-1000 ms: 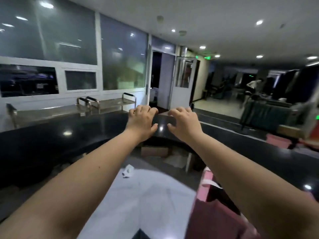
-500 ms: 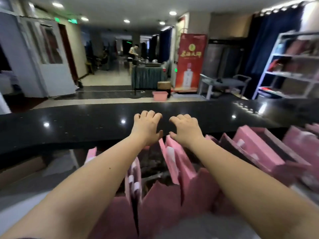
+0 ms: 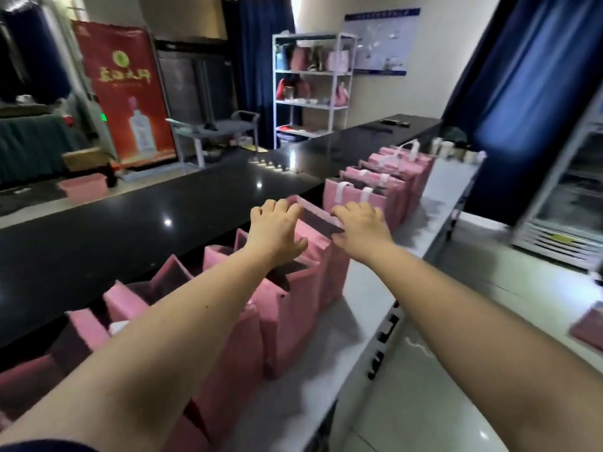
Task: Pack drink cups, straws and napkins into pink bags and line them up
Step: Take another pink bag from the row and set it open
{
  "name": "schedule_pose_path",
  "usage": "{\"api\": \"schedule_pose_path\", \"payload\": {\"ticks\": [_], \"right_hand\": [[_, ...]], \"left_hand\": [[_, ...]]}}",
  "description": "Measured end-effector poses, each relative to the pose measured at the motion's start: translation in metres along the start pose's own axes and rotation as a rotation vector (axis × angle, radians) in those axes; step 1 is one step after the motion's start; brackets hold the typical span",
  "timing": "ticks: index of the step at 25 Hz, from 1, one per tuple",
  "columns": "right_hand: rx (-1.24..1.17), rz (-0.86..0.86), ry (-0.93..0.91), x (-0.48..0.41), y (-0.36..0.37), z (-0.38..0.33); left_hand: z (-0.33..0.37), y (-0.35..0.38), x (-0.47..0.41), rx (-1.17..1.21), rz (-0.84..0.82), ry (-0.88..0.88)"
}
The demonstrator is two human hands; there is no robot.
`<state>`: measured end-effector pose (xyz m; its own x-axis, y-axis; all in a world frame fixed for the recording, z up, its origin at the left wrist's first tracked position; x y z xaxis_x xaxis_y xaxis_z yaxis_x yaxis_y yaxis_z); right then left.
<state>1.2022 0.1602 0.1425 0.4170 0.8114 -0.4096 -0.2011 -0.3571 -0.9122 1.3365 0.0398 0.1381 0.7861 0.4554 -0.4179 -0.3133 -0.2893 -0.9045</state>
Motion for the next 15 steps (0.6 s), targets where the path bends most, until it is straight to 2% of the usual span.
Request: {"api": "schedule_pose_path", "payload": {"ticks": [4,8,15], "right_hand": [[0.036,0.011,0.177,0.009,0.002,0.109],[0.088,-0.063,0.226,0.025,0.024,0.212],[0.109,0.014,0.388,0.013,0.006,0.432]], "left_hand": [[0.092,0.028,-0.072,0.1,-0.058,0.121],[0.198,0.073,-0.136,0.095,-0.111,0.237],[0.381,0.098,-0.279,0.193,-0.021,0.359]]}}
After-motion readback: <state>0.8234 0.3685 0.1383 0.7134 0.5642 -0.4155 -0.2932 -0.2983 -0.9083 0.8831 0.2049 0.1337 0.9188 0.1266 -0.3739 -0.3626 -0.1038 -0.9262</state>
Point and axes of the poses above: each hand's wrist, its own x-axis away from the middle knuckle, its own y-axis out of the palm, z = x × y, the point moved 2 cm from there along -x, towards the middle knuckle, and after that the axes turned 1 degree about -x, right-handed, at the moved point
